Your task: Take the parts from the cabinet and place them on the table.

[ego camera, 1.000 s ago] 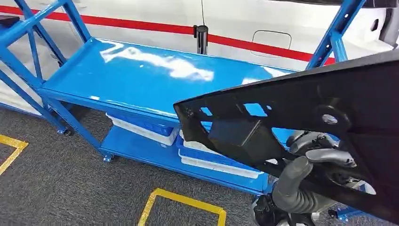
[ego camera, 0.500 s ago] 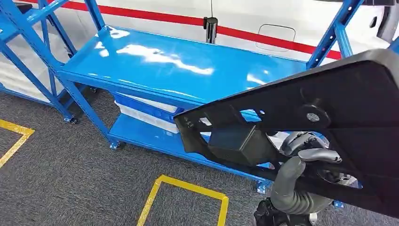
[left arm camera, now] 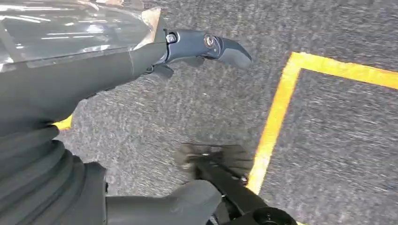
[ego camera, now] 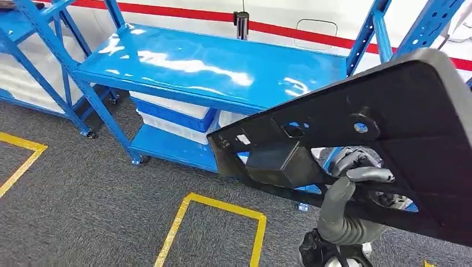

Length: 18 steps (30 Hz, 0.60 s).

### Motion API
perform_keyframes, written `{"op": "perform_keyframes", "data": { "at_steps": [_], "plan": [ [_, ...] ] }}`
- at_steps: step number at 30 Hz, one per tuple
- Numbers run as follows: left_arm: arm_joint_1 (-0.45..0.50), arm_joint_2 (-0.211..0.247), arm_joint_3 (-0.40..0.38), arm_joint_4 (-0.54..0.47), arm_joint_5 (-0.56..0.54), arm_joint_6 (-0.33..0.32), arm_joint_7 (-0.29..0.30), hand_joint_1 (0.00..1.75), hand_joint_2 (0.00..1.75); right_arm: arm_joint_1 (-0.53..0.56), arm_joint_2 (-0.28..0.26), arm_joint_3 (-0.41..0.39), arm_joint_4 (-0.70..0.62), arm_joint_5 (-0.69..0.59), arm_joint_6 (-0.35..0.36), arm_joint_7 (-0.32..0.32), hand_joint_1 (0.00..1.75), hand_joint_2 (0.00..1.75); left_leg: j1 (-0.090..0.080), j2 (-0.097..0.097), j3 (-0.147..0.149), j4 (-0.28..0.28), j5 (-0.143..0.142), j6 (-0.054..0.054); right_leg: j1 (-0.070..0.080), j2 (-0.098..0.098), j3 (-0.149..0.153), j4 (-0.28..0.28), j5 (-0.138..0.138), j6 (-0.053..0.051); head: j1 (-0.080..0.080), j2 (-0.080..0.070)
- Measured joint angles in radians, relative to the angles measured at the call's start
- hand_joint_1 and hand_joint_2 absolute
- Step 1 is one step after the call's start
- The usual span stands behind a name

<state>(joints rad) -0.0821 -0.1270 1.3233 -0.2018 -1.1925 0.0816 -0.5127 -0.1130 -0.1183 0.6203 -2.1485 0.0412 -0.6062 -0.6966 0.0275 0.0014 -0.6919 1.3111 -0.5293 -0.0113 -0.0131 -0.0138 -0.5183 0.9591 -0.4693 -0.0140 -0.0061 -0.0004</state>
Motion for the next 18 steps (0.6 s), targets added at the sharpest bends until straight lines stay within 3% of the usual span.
{"op": "perform_keyframes", "data": {
  "at_steps": [1,2,3,4,5,6,7,8,9,11,12,13,14,15,17,18],
  "plan": [
    [0.000,0.000,0.000,0.000,0.000,0.000,-0.002,0.00,1.75,0.000,0.002,0.000,0.003,0.000,0.001,0.000,1.75,1.75,0.007,0.000,0.048,-0.053,0.039,-0.004,-0.002,0.000,-0.013,0.002,0.007,0.006,0.000,0.000],
    [0.000,0.000,0.000,0.000,0.000,0.004,-0.004,0.00,1.75,-0.002,0.002,0.000,0.005,0.003,0.002,0.000,1.75,1.75,0.013,0.004,0.102,-0.122,0.056,-0.009,-0.003,-0.003,-0.022,0.006,0.012,0.009,0.000,0.000],
    [-0.001,-0.001,0.000,0.000,0.000,0.006,-0.005,0.00,1.75,-0.005,0.003,0.000,0.007,0.008,0.003,0.000,1.75,1.75,0.017,0.030,0.171,-0.211,0.041,-0.013,0.002,-0.008,-0.027,0.013,0.015,0.014,-0.001,0.000],
    [-0.004,-0.002,0.000,0.000,0.000,0.008,-0.005,0.00,1.75,-0.007,0.004,0.000,0.008,0.015,0.005,0.000,1.75,1.75,0.010,0.037,0.216,-0.287,0.023,-0.014,0.005,-0.010,-0.037,0.026,0.016,0.016,-0.003,0.000],
    [-0.009,-0.002,0.000,0.000,0.000,0.013,-0.002,0.00,1.75,-0.011,0.005,0.000,0.013,0.022,0.010,0.000,1.75,1.75,0.005,0.032,0.217,-0.306,0.004,0.001,0.007,-0.016,-0.041,0.030,0.022,0.025,-0.001,0.000],
    [-0.013,-0.002,0.000,0.000,0.000,0.013,-0.001,0.00,1.75,-0.014,0.008,0.000,0.017,0.026,0.016,0.000,1.75,1.75,0.000,0.028,0.216,-0.319,-0.003,0.008,0.006,-0.023,-0.048,0.031,0.029,0.035,-0.005,0.000],
    [-0.015,-0.002,0.000,0.000,0.000,0.016,0.003,0.00,1.75,-0.016,0.011,0.000,0.021,0.028,0.023,0.000,1.75,1.75,-0.003,0.022,0.207,-0.320,-0.002,0.018,0.003,-0.029,-0.054,0.032,0.035,0.043,-0.002,0.000],
    [-0.012,-0.002,0.000,0.000,0.002,0.017,0.005,0.00,1.75,-0.016,0.011,0.001,0.027,0.029,0.030,0.000,1.75,1.75,-0.001,0.017,0.204,-0.328,0.011,0.036,0.005,-0.032,-0.061,0.037,0.034,0.050,0.003,0.000],
    [-0.011,-0.004,0.000,0.000,0.003,0.020,0.006,0.00,1.75,-0.017,0.012,0.001,0.031,0.028,0.036,0.000,1.75,1.75,-0.005,0.016,0.195,-0.328,0.018,0.044,0.000,-0.020,-0.079,0.061,0.013,0.048,0.004,0.000],
    [-0.009,-0.004,0.000,0.000,0.005,0.024,0.010,0.00,1.75,-0.017,0.016,0.002,0.037,0.027,0.045,0.000,1.75,1.75,-0.013,0.006,0.177,-0.328,0.035,0.061,0.000,-0.003,-0.136,0.201,-0.071,0.026,0.008,0.000],
    [-0.009,-0.004,0.001,0.000,0.006,0.025,0.011,0.00,1.75,-0.017,0.016,0.002,0.040,0.025,0.051,0.000,1.75,1.75,-0.018,0.000,0.166,-0.327,0.042,0.065,0.001,0.000,-0.171,0.286,-0.108,0.019,0.008,0.000],
    [-0.009,-0.004,0.001,0.000,0.007,0.027,0.011,0.00,1.75,-0.016,0.017,0.002,0.044,0.021,0.058,0.000,1.75,1.75,-0.023,-0.006,0.157,-0.326,0.050,0.067,0.001,0.002,-0.189,0.342,-0.127,0.018,0.010,0.000],
    [-0.009,-0.004,0.001,0.000,0.007,0.028,0.012,0.00,1.75,-0.015,0.018,0.002,0.047,0.018,0.066,0.000,1.75,1.75,-0.027,-0.013,0.149,-0.326,0.057,0.068,0.002,0.004,-0.186,0.354,-0.127,0.021,0.008,0.000],
    [-0.008,-0.004,0.001,0.000,0.007,0.030,0.013,0.00,1.75,-0.015,0.019,0.002,0.050,0.016,0.070,0.000,1.75,1.75,-0.030,-0.022,0.141,-0.326,0.063,0.067,0.004,0.007,-0.157,0.320,-0.115,0.025,0.009,0.000],
    [-0.008,-0.005,0.001,0.000,0.007,0.031,0.013,0.00,1.75,-0.016,0.021,0.002,0.053,0.014,0.074,0.000,1.75,1.75,-0.034,-0.041,0.133,-0.325,0.074,0.064,0.008,0.023,-0.045,0.145,-0.061,0.031,0.010,0.000],
    [-0.008,-0.006,0.001,0.000,0.007,0.031,0.013,0.00,1.75,-0.016,0.022,0.002,0.053,0.013,0.082,0.000,1.75,1.75,-0.034,-0.047,0.131,-0.324,0.078,0.062,0.008,0.052,0.009,0.060,-0.043,0.028,0.009,0.000]
  ]
}}
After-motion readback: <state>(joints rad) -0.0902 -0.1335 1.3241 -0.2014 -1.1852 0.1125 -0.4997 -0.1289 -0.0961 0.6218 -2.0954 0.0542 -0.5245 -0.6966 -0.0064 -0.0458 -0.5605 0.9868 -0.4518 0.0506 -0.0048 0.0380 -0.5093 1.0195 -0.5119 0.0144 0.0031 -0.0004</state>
